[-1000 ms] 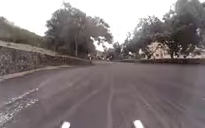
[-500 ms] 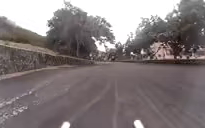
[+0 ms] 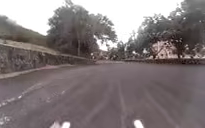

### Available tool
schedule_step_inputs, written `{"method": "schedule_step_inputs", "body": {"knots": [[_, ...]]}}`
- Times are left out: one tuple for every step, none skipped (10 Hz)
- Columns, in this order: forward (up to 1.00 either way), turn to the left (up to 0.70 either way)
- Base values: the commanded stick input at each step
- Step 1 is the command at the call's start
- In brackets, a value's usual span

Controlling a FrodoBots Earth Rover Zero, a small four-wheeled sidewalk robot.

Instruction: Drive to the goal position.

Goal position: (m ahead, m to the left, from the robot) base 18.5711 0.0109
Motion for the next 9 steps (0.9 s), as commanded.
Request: {"method": "schedule_step_inputs", "body": {"knots": [[0.7,0.0],[0.7,0.0],[0.7,0.0],[0.7,0.0],[0.7,0.0],[0.7,0.0],[0.7,0.0],[0.7,0.0],[0.7,0.0]]}}
